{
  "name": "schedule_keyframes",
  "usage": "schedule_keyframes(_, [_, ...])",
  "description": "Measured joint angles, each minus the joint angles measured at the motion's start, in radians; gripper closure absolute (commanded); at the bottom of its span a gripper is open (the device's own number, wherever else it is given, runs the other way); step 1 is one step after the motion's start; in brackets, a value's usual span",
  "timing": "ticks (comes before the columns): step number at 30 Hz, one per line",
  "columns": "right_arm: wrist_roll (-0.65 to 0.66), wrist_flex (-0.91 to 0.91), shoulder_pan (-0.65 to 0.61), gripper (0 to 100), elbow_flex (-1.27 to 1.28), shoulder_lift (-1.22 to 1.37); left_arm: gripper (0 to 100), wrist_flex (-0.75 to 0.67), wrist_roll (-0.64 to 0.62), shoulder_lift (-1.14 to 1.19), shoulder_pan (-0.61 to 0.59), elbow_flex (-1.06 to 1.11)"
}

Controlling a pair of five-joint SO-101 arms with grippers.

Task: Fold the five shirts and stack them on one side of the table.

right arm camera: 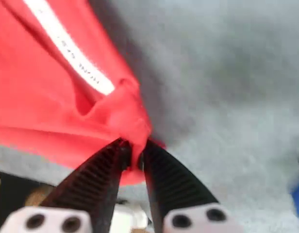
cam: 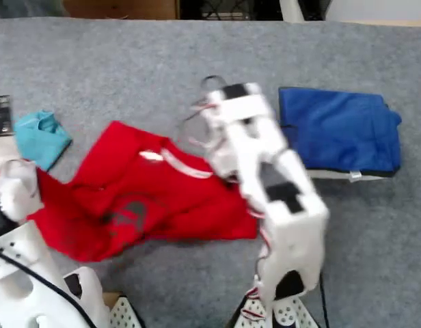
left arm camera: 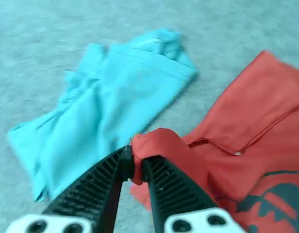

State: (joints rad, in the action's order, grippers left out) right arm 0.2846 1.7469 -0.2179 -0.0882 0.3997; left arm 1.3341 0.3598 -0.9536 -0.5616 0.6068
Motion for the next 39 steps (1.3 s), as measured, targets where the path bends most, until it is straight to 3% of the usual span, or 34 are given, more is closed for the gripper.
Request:
schedule_keyframes(5, [0.239,0.0,0.232,98.5,0.339,-0.339,97,-0.095,-0.091,0.0,0.172,0.086])
schedule_keyframes(11, [0.74,0.003,0.5,97.2,0.732,-0.904,97,-0.199,-0.161,0.0,0.321,0.189])
schedule_keyframes(13, [0.838,0.003,0.52,91.0,0.829,-1.086,97,-0.216,-0.166,0.0,0.342,0.221])
schedule_keyframes(17, [0.884,0.006,0.519,74.4,0.905,-1.304,97,-0.233,-0.169,0.0,0.347,0.261])
schedule_keyframes(27, [0.76,0.008,0.488,70.6,0.756,-1.235,97,-0.192,-0.169,0.0,0.347,0.264])
schedule_keyframes(33, [0.42,-0.106,0.175,72.2,0.726,-1.016,97,-0.189,-0.169,0.0,0.347,0.264])
schedule_keyframes(36, [0.21,-0.198,0.012,80.0,0.718,-0.891,97,-0.189,-0.169,0.0,0.347,0.264])
schedule_keyframes(39, [0.095,-0.233,-0.101,87.5,0.632,-0.76,97,-0.189,-0.169,0.0,0.347,0.264])
